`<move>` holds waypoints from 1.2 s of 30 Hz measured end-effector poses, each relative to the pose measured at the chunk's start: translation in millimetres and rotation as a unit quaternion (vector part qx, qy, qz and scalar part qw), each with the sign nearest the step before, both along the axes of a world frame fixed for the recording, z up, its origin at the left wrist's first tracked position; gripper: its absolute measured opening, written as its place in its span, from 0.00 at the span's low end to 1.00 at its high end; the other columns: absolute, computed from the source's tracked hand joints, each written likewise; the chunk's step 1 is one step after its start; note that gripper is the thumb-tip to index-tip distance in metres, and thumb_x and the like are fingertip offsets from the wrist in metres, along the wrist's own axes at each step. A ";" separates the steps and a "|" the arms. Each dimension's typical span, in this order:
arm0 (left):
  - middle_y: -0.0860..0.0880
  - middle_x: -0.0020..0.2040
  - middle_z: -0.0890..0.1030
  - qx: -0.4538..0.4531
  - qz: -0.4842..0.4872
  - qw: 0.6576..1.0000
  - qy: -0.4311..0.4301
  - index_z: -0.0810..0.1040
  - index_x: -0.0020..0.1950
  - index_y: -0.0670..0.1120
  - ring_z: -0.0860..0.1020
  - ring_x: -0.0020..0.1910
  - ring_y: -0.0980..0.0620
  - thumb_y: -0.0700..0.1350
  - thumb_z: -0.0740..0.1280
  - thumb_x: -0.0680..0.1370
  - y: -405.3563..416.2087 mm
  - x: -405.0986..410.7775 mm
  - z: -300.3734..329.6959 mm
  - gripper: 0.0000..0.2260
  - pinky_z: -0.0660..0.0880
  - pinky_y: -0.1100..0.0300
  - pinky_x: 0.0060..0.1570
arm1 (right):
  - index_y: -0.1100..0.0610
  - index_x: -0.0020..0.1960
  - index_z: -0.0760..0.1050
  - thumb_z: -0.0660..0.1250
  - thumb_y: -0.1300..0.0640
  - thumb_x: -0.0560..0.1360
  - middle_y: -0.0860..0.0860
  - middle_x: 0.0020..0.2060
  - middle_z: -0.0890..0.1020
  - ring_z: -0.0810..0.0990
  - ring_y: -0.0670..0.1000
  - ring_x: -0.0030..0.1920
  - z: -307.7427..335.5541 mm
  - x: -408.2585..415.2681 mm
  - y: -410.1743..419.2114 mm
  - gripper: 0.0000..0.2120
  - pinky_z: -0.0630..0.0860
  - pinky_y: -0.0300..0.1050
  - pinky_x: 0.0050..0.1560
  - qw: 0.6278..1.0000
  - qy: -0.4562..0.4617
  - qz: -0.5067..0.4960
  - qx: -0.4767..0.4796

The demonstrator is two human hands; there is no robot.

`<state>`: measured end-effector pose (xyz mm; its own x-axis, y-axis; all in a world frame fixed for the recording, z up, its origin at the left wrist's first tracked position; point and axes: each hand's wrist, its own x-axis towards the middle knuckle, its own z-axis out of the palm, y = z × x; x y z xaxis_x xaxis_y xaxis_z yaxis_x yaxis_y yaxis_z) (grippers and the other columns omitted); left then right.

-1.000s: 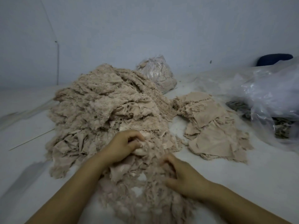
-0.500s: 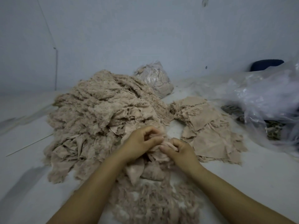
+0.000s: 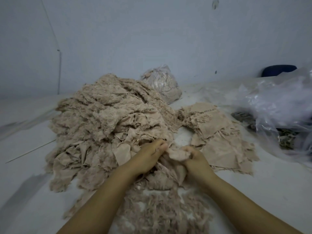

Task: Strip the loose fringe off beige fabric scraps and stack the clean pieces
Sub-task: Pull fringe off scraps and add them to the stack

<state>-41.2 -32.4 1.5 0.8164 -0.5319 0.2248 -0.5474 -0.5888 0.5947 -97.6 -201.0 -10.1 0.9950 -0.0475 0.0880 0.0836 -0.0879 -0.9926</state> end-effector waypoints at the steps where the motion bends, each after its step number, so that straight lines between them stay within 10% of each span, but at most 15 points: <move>1: 0.56 0.35 0.71 0.003 0.027 1.000 -0.012 0.68 0.39 0.55 0.70 0.35 0.59 0.50 0.55 0.82 2.8 1.3 -2.0 0.12 0.63 0.60 0.36 | 0.60 0.40 0.73 0.65 0.67 0.76 0.53 0.34 0.78 0.75 0.50 0.36 1.4 -0.4 -3.6 0.08 0.72 0.43 0.36 0.998 0.006 -0.021 0.053; 7: 0.53 0.33 0.74 -0.096 0.106 0.990 0.004 0.72 0.36 0.52 0.71 0.33 0.57 0.54 0.60 0.80 -5.1 -0.6 -0.9 0.14 0.67 0.58 0.38 | 0.61 0.45 0.74 0.62 0.70 0.76 0.51 0.31 0.79 0.77 0.44 0.29 5.1 -4.3 -15.6 0.06 0.72 0.36 0.28 0.989 0.048 -0.004 0.139; 11: 0.55 0.52 0.80 -0.209 0.053 0.949 0.231 0.75 0.58 0.52 0.79 0.49 0.60 0.65 0.68 0.69 -34.2 -20.5 -4.3 0.24 0.75 0.68 0.44 | 0.63 0.48 0.73 0.61 0.71 0.76 0.58 0.36 0.79 0.77 0.52 0.35 4.4 -0.4 -2.1 0.06 0.74 0.44 0.34 0.971 0.031 -0.061 0.228; 17: 0.52 0.29 0.77 -0.330 0.117 0.898 0.265 0.78 0.48 0.37 0.73 0.23 0.61 0.44 0.63 0.80 -29.0 -23.8 -12.4 0.10 0.68 0.69 0.24 | 0.62 0.46 0.74 0.61 0.67 0.78 0.57 0.36 0.79 0.80 0.54 0.37 1.5 3.1 -19.5 0.04 0.79 0.46 0.32 0.938 0.065 -0.085 0.329; 27: 0.56 0.20 0.71 -0.343 0.175 0.898 0.213 0.77 0.40 0.44 0.67 0.18 0.62 0.42 0.63 0.80 -16.7 -29.4 -16.2 0.09 0.63 0.71 0.20 | 0.53 0.37 0.77 0.66 0.60 0.77 0.50 0.29 0.77 0.73 0.52 0.32 -12.3 18.0 -71.3 0.10 0.68 0.43 0.37 0.969 -0.037 -0.242 0.042; 32: 0.50 0.28 0.69 -0.137 0.132 0.974 0.124 0.70 0.34 0.47 0.67 0.26 0.55 0.50 0.65 0.78 -2.5 -24.1 -22.7 0.14 0.65 0.61 0.32 | 0.52 0.43 0.77 0.69 0.53 0.74 0.52 0.40 0.80 0.78 0.56 0.41 -10.3 15.6 -119.1 0.03 0.75 0.49 0.44 0.940 0.013 -0.269 -0.212; 36: 0.66 0.45 0.76 0.018 0.049 0.997 0.064 0.78 0.49 0.60 0.74 0.46 0.71 0.65 0.73 0.63 14.2 -27.9 -12.2 0.19 0.68 0.77 0.44 | 0.55 0.52 0.74 0.67 0.58 0.74 0.54 0.51 0.74 0.74 0.51 0.47 -4.1 8.0 -115.7 0.07 0.70 0.46 0.48 0.892 -0.070 -0.344 -0.286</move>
